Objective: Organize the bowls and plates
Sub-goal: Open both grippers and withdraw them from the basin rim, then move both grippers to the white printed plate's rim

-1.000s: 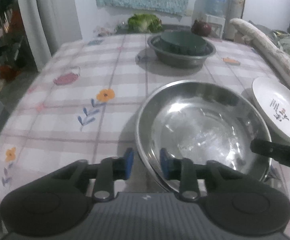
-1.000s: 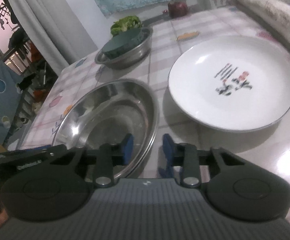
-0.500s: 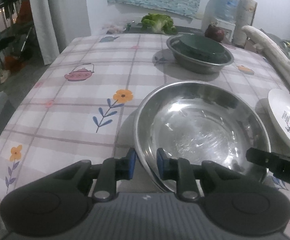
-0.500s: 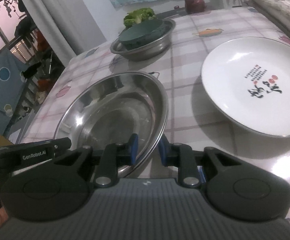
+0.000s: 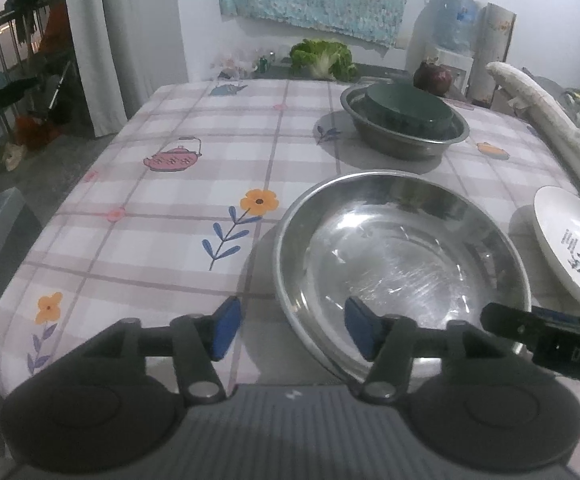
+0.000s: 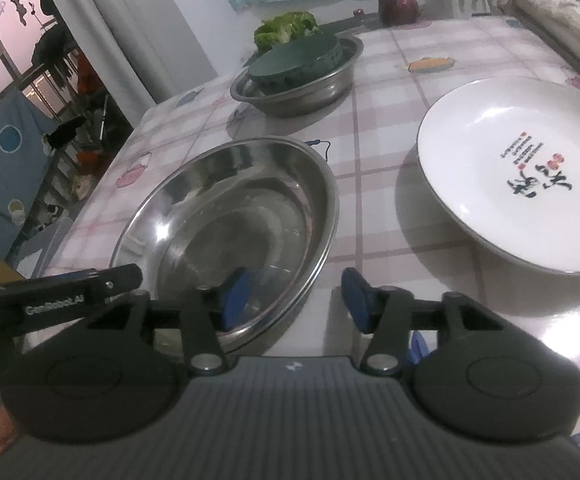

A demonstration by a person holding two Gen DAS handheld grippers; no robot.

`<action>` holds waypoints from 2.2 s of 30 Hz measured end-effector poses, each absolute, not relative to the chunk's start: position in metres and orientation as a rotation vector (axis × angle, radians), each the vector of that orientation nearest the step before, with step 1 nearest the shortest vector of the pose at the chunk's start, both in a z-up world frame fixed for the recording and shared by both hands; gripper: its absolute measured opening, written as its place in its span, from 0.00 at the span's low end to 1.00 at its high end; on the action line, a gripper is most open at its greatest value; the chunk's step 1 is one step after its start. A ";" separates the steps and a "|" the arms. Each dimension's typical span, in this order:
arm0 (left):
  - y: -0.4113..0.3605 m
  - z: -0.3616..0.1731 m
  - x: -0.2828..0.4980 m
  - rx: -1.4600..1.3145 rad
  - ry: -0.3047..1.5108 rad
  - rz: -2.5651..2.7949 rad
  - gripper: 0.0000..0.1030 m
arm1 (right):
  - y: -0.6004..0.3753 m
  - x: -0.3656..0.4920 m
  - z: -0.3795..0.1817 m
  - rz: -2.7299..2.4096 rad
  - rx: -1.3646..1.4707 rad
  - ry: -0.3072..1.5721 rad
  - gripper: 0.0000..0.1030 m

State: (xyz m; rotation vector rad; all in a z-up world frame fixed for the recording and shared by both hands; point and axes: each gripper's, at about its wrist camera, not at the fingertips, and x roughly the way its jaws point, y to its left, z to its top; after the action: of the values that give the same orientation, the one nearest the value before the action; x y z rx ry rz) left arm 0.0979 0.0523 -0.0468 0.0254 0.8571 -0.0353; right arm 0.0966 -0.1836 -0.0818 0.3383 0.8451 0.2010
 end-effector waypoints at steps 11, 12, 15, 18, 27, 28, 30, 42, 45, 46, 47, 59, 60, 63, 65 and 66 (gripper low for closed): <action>0.041 -0.029 0.072 0.056 0.826 -0.044 0.75 | -0.205 0.076 -0.076 0.165 0.365 0.814 0.70; 0.038 -0.027 0.070 0.063 0.821 -0.051 0.76 | -0.207 0.075 -0.075 0.163 0.365 0.809 0.71; 0.023 -0.022 0.062 0.093 0.804 -0.075 0.79 | -0.214 0.068 -0.070 0.152 0.359 0.789 0.73; 0.007 -0.017 0.054 0.120 0.784 -0.098 0.84 | -0.223 0.060 -0.065 0.135 0.354 0.767 0.74; -0.054 -0.009 0.042 0.161 0.755 -0.203 0.85 | -0.270 0.028 -0.045 0.028 0.317 0.676 0.75; -0.064 -0.009 0.042 0.166 0.750 -0.217 0.85 | -0.278 0.023 -0.042 0.006 0.308 0.662 0.76; -0.080 -0.010 0.042 0.168 0.741 -0.241 0.85 | -0.295 0.016 -0.038 -0.037 0.290 0.639 0.76; -0.159 -0.041 0.065 0.089 0.745 -0.322 0.80 | -0.396 0.035 -0.033 -0.146 0.239 0.631 0.76; -0.168 -0.050 0.074 0.062 0.773 -0.288 0.71 | -0.405 0.054 -0.037 -0.122 0.233 0.643 0.71; -0.169 -0.053 0.076 0.057 0.781 -0.273 0.68 | -0.407 0.062 -0.040 -0.118 0.223 0.652 0.69; -0.171 -0.055 0.078 0.058 0.786 -0.253 0.66 | -0.407 0.071 -0.043 -0.116 0.212 0.661 0.66; -0.184 -0.072 0.099 0.099 0.821 -0.186 0.49 | -0.419 0.137 -0.080 -0.032 0.198 0.787 0.38; -0.184 -0.072 0.101 0.100 0.820 -0.177 0.47 | -0.419 0.141 -0.083 -0.027 0.194 0.794 0.35; -0.185 -0.073 0.106 0.104 0.822 -0.169 0.45 | -0.420 0.149 -0.091 -0.008 0.203 0.809 0.31; -0.185 -0.073 0.108 0.093 0.825 -0.170 0.41 | -0.419 0.152 -0.093 0.011 0.216 0.812 0.29; -0.185 -0.073 0.109 0.088 0.826 -0.173 0.38 | -0.417 0.153 -0.094 0.018 0.213 0.811 0.27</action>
State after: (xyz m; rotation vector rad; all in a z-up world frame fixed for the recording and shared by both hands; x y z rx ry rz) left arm 0.1089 -0.1854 -0.0727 0.0877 0.8264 -0.1726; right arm 0.1533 -0.4171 -0.0941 0.2132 0.8108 0.0176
